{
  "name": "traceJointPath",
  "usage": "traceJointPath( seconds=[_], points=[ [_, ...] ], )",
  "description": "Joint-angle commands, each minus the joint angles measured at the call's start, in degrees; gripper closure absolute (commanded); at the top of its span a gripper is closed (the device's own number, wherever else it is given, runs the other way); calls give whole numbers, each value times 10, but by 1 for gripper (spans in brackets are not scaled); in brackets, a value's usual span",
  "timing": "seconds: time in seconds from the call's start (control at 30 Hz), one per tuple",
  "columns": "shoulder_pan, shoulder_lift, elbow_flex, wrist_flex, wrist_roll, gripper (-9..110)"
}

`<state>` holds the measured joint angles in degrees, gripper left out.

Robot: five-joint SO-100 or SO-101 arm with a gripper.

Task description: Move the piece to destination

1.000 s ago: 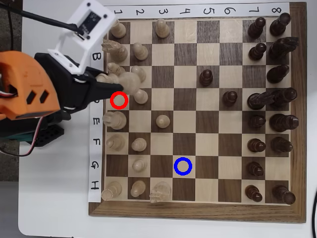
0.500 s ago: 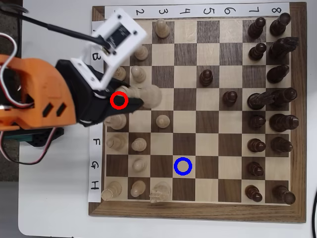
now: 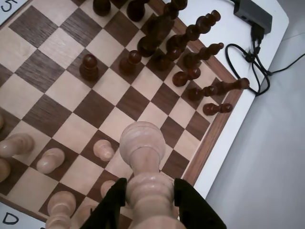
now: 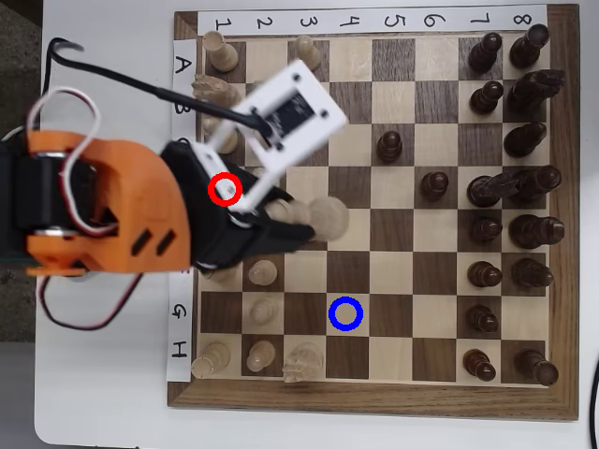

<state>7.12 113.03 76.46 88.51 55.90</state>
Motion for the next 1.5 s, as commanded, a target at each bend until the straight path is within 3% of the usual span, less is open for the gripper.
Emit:
traceJointPath(
  seconds=[0.0, 0.8, 1.47],
  points=[
    [18, -9, -33, -18, -6, 101],
    [120, -118, -16, -63, -11, 101],
    [138, -197, 10, -82, 28, 101]
  ],
)
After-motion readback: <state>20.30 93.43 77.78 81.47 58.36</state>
